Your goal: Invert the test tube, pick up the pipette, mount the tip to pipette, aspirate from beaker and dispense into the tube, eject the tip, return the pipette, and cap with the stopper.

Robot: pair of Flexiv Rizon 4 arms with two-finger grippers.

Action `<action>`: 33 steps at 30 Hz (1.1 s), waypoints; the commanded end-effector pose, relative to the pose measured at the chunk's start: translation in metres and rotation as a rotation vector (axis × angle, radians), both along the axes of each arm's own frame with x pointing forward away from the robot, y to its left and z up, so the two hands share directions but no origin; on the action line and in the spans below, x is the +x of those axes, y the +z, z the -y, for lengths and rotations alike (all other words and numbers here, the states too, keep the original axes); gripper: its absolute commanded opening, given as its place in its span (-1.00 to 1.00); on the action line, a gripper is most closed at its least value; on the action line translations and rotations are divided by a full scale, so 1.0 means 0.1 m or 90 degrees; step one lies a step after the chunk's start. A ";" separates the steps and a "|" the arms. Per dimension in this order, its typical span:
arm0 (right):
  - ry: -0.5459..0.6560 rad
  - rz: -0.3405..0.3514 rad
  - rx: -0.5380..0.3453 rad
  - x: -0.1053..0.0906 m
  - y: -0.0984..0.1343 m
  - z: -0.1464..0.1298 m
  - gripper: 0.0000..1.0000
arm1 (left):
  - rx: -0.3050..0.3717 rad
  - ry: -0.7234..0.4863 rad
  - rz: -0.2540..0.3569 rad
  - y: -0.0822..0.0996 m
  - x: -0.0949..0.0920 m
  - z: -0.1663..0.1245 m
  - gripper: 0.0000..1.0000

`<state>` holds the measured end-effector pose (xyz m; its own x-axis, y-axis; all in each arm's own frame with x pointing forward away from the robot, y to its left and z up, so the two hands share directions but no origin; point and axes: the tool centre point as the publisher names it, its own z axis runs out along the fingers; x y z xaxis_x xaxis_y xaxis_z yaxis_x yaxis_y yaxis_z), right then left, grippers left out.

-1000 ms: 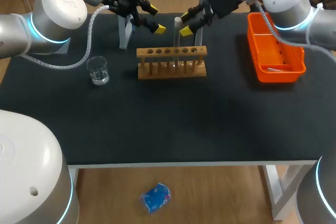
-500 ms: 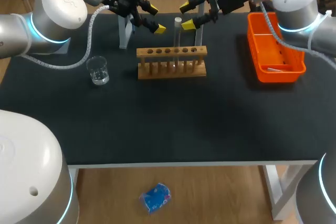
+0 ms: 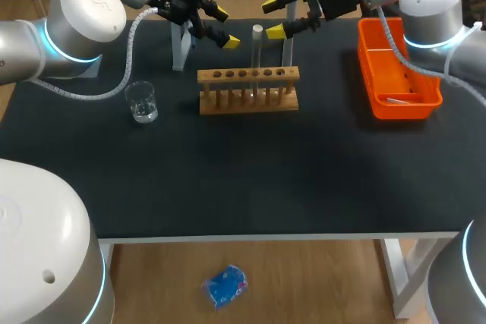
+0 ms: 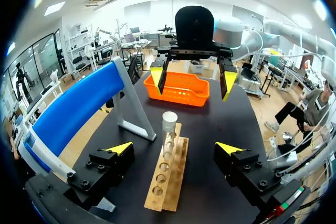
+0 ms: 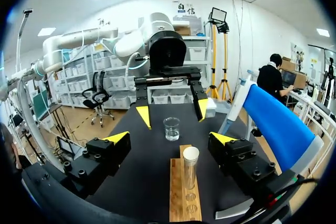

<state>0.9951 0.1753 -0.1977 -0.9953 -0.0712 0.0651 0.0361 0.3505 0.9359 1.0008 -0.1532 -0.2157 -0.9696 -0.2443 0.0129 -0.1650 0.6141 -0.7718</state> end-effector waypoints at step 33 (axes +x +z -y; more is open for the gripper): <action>0.067 0.014 0.140 0.01 -0.05 -0.11 -1.00 | 0.002 -0.001 -0.003 0.01 0.01 0.00 1.00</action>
<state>0.9946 0.1869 -0.2026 -0.9836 -0.1799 0.0143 -0.0110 0.1387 0.9903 1.0008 -0.1532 -0.2157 -0.9696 -0.2443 0.0130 -0.1651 0.6141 -0.7718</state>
